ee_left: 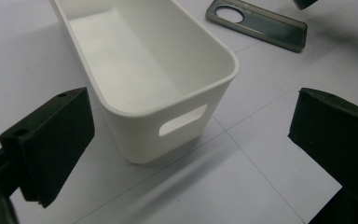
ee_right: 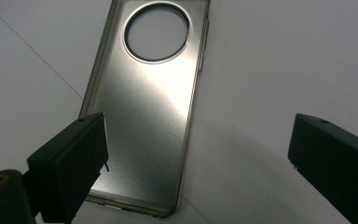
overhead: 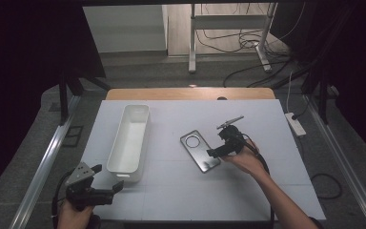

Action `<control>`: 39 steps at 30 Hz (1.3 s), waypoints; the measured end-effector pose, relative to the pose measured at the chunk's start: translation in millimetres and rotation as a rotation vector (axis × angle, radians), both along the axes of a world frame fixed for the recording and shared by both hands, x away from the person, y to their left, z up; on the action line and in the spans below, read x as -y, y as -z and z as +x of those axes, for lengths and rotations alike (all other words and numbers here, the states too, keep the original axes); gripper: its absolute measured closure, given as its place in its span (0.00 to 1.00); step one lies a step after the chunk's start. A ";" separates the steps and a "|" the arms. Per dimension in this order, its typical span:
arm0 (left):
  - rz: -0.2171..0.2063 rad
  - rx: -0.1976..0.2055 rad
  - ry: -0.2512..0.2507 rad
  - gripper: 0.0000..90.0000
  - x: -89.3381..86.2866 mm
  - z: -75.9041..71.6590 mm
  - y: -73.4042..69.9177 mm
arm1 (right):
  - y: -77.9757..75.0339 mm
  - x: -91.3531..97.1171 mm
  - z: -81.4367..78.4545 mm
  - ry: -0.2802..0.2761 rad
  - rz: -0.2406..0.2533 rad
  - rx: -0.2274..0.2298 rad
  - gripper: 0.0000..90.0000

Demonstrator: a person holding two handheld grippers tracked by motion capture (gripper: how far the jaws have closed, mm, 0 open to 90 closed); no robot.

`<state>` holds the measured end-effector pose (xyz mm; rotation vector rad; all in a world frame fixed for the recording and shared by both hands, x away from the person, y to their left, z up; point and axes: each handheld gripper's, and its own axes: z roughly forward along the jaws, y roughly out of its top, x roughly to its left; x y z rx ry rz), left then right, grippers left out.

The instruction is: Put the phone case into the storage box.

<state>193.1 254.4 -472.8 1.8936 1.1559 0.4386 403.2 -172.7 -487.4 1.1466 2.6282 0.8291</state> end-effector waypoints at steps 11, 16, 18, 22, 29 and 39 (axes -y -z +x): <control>0.002 -0.001 0.001 0.01 0.1 0.0 0.1 | 13.4 -8.5 5.1 -0.044 -0.048 -0.029 0.44; 0.003 -0.005 0.002 0.01 0.4 0.4 0.0 | 14.5 -11.3 6.1 -0.069 -0.058 -0.022 0.65; 0.005 -0.005 0.002 0.01 0.4 0.4 0.0 | 16.3 -13.6 6.4 -0.076 -0.071 -0.032 0.71; 0.007 -0.006 0.002 0.01 0.7 0.6 0.0 | 17.6 -15.9 7.9 -0.083 -0.076 -0.056 0.84; 0.009 -0.012 0.007 0.01 1.1 1.2 0.0 | 17.4 -8.9 14.3 -0.043 -0.032 -0.117 0.97; -0.017 -0.010 0.022 0.01 -1.4 1.1 -0.1 | 16.5 -12.1 9.8 -0.075 -0.066 -0.075 0.99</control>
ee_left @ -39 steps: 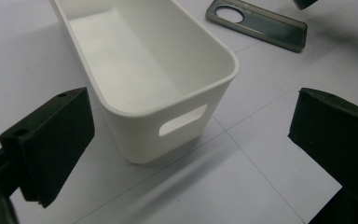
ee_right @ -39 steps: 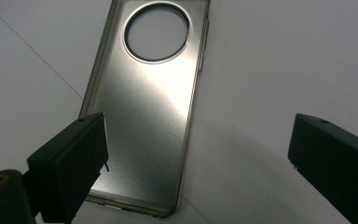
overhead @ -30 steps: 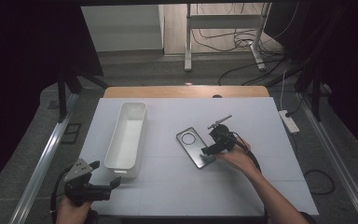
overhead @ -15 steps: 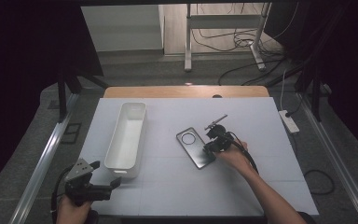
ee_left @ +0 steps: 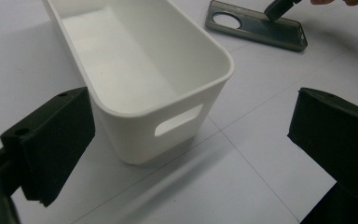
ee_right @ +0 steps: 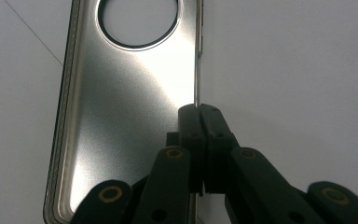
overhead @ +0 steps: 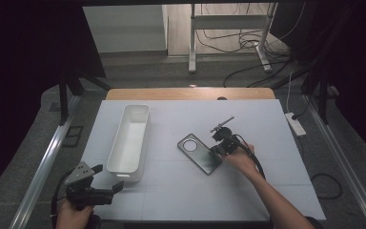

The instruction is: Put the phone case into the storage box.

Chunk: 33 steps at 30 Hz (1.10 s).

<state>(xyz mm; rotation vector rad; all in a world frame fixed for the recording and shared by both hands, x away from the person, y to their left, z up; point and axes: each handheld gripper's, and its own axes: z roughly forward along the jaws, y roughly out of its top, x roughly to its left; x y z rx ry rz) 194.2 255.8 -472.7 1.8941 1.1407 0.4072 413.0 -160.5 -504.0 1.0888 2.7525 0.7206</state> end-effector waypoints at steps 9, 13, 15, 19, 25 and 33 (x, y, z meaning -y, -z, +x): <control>-0.019 -0.009 0.023 0.03 -1.4 1.5 0.2 | -8.8 4.0 -5.7 0.006 0.039 0.037 0.99; -0.021 -0.007 0.035 0.02 -0.9 1.2 0.0 | -13.7 8.0 -9.0 0.004 0.054 0.052 0.99; -0.015 -0.001 0.044 0.02 -0.4 1.0 -0.3 | -16.2 10.6 -10.7 0.003 0.063 0.055 0.99; 0.005 0.000 0.044 0.00 1.9 0.2 -1.5 | -22.2 15.6 -13.2 0.012 0.079 0.073 0.99; 0.008 0.017 0.049 0.00 3.5 -0.7 -6.9 | -29.8 23.1 -18.7 0.013 0.107 0.089 0.98; -0.005 0.009 0.060 0.00 8.6 2.5 -10.8 | -37.9 31.4 -23.7 0.031 0.141 0.098 0.99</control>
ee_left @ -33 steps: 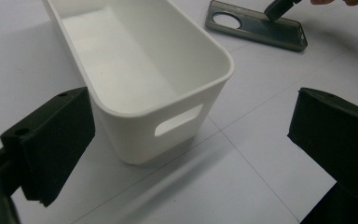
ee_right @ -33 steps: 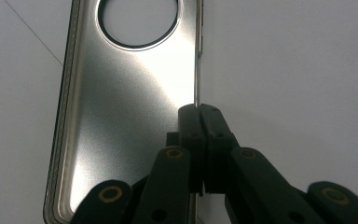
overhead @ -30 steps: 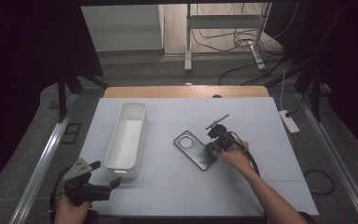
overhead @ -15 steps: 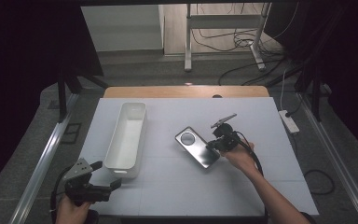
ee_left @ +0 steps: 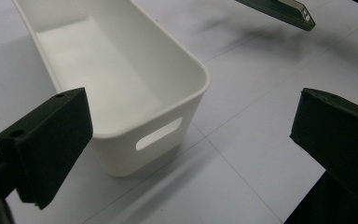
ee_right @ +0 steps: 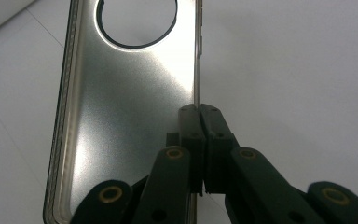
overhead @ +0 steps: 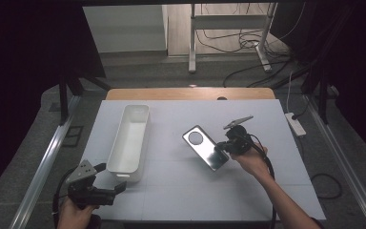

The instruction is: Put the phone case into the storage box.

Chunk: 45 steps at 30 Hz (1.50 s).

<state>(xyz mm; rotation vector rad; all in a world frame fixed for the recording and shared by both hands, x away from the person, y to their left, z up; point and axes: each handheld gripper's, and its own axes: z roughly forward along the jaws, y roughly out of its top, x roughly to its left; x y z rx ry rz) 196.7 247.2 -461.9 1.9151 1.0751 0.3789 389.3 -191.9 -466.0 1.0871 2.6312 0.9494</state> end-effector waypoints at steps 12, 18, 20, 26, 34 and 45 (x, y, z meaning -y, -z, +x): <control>-0.021 -0.019 0.014 0.00 9.2 13.9 -6.1 | -8.6 9.4 -8.0 0.000 0.014 0.013 0.99; -0.030 -0.023 0.028 0.00 17.7 18.8 -8.6 | -11.3 9.9 -13.3 -0.004 0.014 0.011 0.98; -0.033 -0.025 0.039 0.00 23.1 22.5 -9.6 | -13.4 10.4 -16.6 -0.004 0.018 0.014 0.99; -0.041 -0.034 0.067 0.00 33.6 29.3 -10.7 | -16.5 14.0 -23.3 -0.004 0.027 0.024 0.98; -0.033 -0.031 0.101 0.00 48.9 36.8 -12.6 | -18.9 23.3 -31.0 0.012 0.036 0.035 0.98; -0.049 -0.033 0.142 0.00 67.7 53.3 -17.0 | -21.9 24.0 -36.9 0.016 0.046 0.053 0.98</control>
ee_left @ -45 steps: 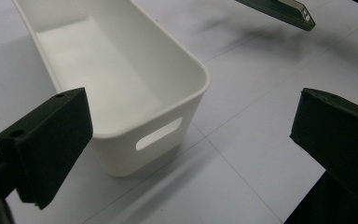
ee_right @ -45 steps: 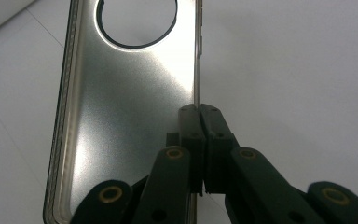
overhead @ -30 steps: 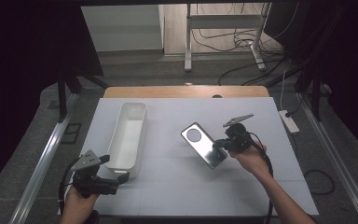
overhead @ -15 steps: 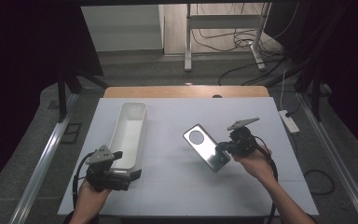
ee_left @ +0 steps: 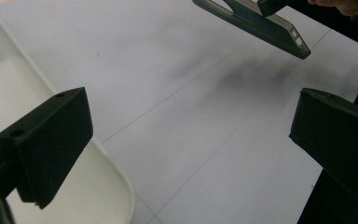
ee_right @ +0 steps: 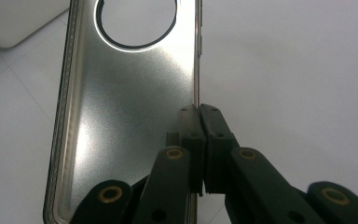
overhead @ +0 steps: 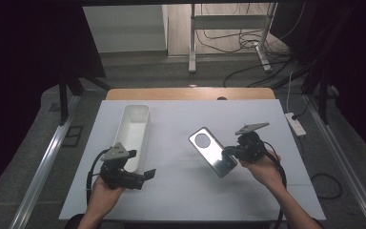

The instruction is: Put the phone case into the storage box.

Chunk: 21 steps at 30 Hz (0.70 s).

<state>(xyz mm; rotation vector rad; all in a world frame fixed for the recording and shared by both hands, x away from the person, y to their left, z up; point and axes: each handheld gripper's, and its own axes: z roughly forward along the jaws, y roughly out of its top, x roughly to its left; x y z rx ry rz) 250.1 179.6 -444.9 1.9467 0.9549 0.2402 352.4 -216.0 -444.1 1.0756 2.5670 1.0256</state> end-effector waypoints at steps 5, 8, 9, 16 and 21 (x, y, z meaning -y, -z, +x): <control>-0.011 0.001 0.006 0.00 6.9 7.2 -0.2 | -1.3 -0.2 -1.2 0.004 0.001 0.007 0.98; -0.014 0.001 0.010 0.00 12.5 13.5 -0.1 | -2.5 0.1 -1.5 0.007 0.007 0.015 0.99; -0.014 0.002 0.013 0.00 15.1 16.3 0.2 | -2.8 0.2 -1.5 0.008 0.008 0.018 0.98; -0.020 0.008 0.036 0.00 30.6 30.5 1.2 | -5.3 2.1 -1.5 0.023 0.019 0.034 0.99; -0.017 0.003 0.071 0.00 42.4 39.8 2.9 | -6.5 2.5 -1.5 0.028 0.027 0.048 0.99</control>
